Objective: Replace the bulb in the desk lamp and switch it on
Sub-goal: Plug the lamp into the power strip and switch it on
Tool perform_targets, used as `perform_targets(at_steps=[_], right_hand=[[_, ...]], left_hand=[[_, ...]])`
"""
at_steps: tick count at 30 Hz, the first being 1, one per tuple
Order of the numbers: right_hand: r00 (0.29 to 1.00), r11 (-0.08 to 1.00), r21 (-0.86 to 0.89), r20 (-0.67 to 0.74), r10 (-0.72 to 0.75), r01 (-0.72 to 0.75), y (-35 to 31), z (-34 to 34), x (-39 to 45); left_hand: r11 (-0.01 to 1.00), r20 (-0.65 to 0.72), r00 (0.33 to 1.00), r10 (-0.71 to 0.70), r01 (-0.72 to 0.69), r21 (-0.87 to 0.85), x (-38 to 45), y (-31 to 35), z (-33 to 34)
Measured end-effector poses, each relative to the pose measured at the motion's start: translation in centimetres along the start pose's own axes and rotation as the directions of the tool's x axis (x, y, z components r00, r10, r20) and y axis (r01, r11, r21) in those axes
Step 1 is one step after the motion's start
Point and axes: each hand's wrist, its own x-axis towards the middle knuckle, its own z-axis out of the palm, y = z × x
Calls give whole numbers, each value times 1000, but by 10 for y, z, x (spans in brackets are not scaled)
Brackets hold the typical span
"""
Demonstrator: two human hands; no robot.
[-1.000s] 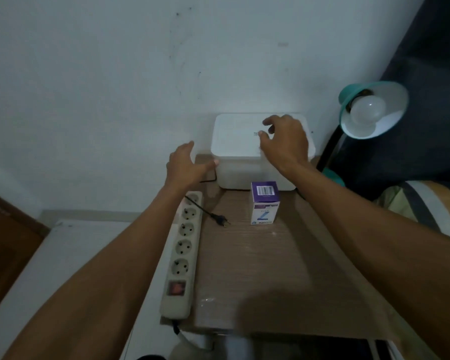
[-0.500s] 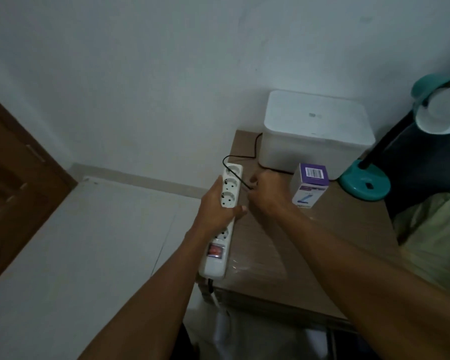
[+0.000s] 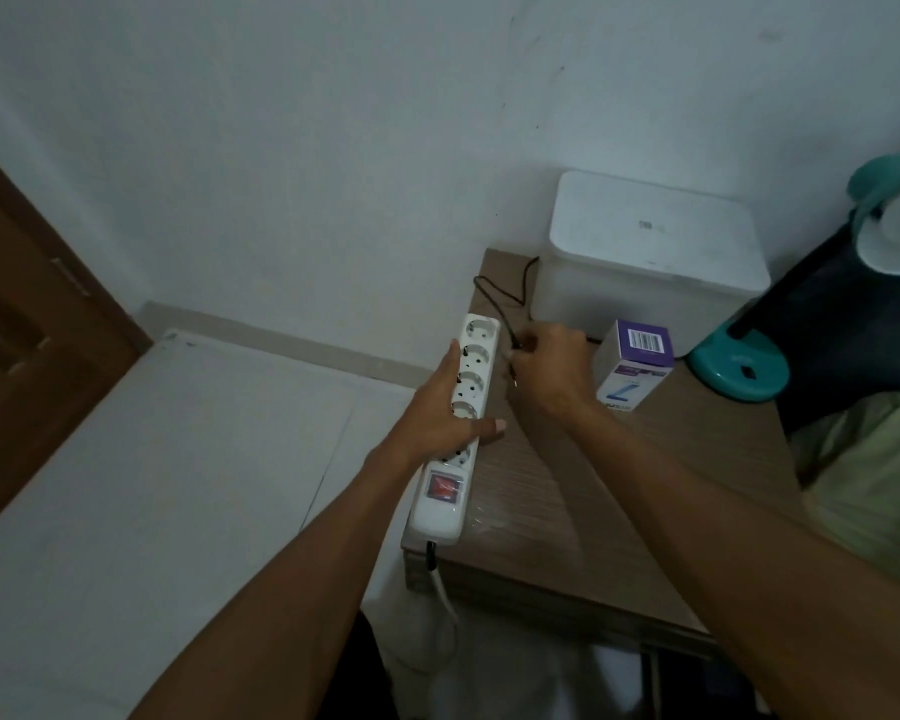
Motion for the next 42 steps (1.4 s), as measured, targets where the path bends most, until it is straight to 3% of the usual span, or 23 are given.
perform_targets(at_steps=[4,9,26,42], right_hand=[[996,963,265,-61,58,-40,-20,-5,0],[1000,943,332,-14,28,-22,-30,4,-3],[999,984,169,-23,-46,49,-27,25,-2],[999,997,64,32,43,-45,-32,27,3]], left_hand=[[1000,31,999,17,-17,6,-4,-3,-4],[1000,16,1000,27,-27,-2,-3,-7,-3],[999,-1,1000,27,-27,-28,4,-16,-1],[999,-5,999,34,-34,19,6,-16,-1]])
